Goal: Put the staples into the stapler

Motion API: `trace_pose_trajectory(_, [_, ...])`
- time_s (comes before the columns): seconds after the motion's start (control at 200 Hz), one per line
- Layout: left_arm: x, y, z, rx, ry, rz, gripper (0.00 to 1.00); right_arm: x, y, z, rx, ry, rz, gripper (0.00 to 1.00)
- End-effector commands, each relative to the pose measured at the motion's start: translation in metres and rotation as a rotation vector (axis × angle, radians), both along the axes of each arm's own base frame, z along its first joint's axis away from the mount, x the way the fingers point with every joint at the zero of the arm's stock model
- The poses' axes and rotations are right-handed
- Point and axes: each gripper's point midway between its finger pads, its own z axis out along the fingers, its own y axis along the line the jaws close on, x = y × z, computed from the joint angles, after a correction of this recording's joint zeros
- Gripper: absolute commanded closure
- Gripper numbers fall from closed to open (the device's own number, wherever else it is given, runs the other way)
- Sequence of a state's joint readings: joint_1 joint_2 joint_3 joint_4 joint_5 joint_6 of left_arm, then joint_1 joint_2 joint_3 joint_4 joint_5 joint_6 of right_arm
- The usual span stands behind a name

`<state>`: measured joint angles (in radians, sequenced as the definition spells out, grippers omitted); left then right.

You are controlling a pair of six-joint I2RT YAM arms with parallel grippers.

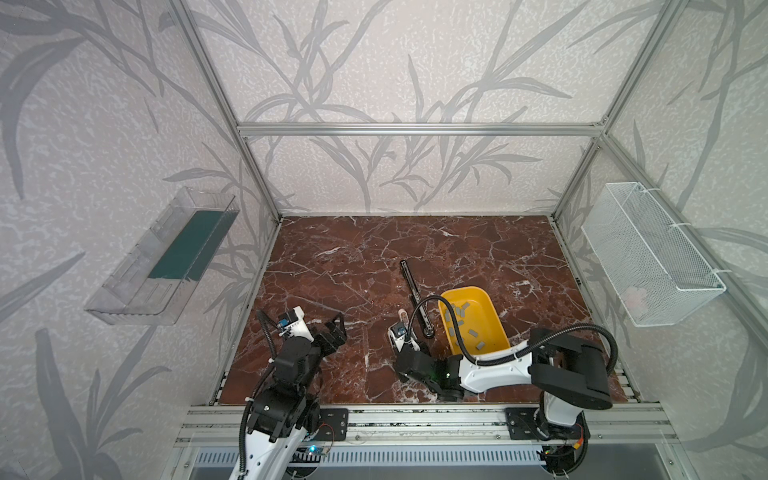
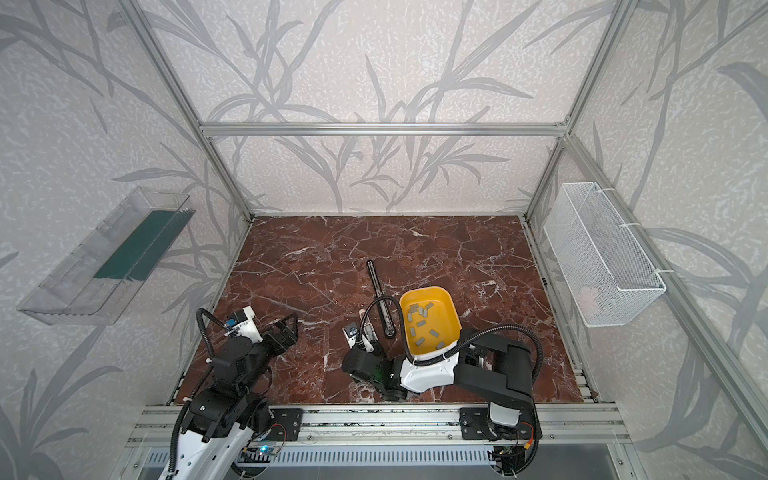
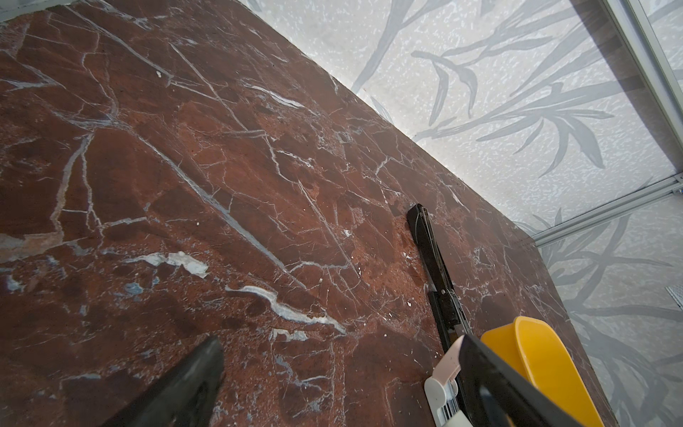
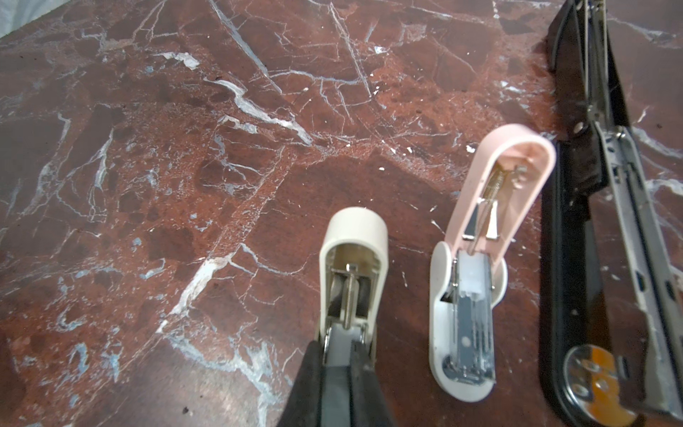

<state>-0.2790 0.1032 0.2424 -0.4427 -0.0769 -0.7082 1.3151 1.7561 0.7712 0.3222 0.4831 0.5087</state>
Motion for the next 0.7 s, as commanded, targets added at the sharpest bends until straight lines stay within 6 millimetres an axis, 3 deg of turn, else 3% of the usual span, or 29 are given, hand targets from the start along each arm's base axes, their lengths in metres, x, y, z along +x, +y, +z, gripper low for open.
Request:
trace_pose_trajectory(0.0, [-0.001,0.005,-0.003,0.016,0.009,0.022,0.01,0.004,-0.004,-0.004,-0.017,0.009,-0.04,1.0])
trace_pose_trajectory(0.695, [-0.002,0.007,-0.003,0.02,0.011,0.031,0.01,-0.006,-0.014,-0.006,-0.021,0.029,-0.045,1.0])
